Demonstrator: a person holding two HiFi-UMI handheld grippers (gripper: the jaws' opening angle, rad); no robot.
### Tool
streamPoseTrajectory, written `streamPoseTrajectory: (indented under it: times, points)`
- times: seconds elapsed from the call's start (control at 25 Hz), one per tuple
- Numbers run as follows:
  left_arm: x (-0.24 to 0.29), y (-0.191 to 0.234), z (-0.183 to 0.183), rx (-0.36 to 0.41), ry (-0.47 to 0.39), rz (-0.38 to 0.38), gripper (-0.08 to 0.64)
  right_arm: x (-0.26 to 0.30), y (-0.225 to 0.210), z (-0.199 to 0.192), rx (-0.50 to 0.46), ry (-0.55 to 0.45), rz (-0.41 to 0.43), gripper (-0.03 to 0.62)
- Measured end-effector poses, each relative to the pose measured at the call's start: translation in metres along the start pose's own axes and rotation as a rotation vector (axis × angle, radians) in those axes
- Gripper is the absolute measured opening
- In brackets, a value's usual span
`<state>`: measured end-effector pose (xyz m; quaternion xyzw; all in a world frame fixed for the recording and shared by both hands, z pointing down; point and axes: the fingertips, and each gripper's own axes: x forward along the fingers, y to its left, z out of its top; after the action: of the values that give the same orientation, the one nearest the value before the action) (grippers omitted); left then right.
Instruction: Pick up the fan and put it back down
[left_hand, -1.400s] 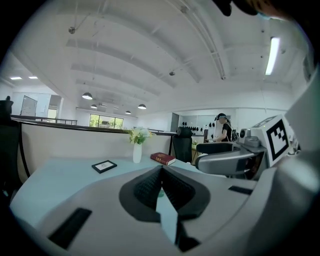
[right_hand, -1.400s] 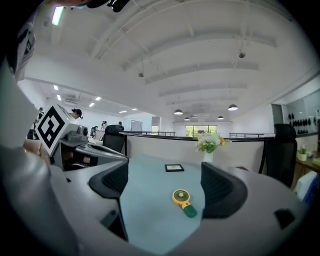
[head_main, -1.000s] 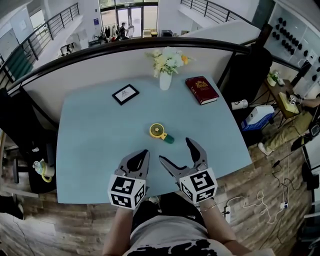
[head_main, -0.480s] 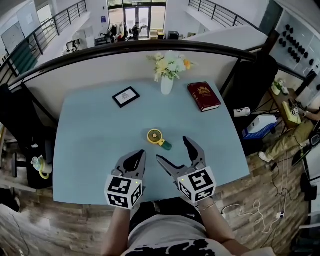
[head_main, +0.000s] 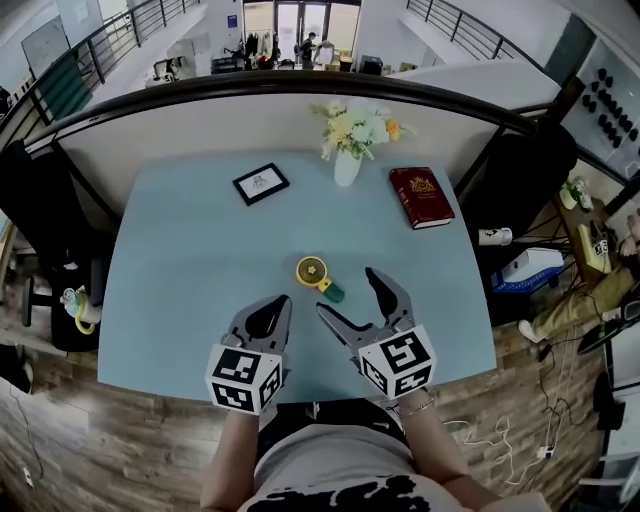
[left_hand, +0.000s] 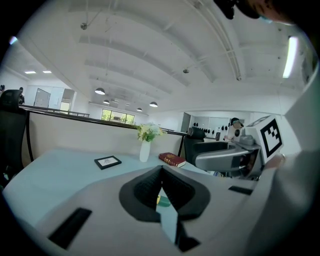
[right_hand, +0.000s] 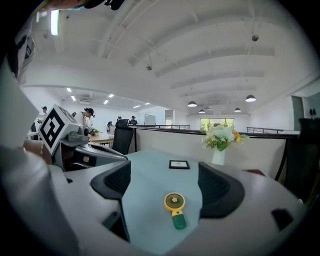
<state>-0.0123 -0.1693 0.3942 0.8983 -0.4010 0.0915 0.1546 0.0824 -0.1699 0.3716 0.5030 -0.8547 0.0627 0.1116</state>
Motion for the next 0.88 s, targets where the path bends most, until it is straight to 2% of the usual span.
streamPoseTrajectory:
  times: [0.24,0.48,0.88]
  points:
    - [0.01,0.006,-0.014,-0.042,0.017,0.027,0.011,0.013,-0.007,-0.009,-0.022,0.041,0.046,0.399]
    - [0.015,0.017,-0.029,-0.085,0.041,0.063,0.011,0.03,-0.007,-0.025,-0.046,0.114,0.117,0.351]
    - [0.022,0.024,-0.06,-0.132,0.1,0.074,0.011,0.049,-0.01,-0.072,-0.053,0.255,0.151,0.341]
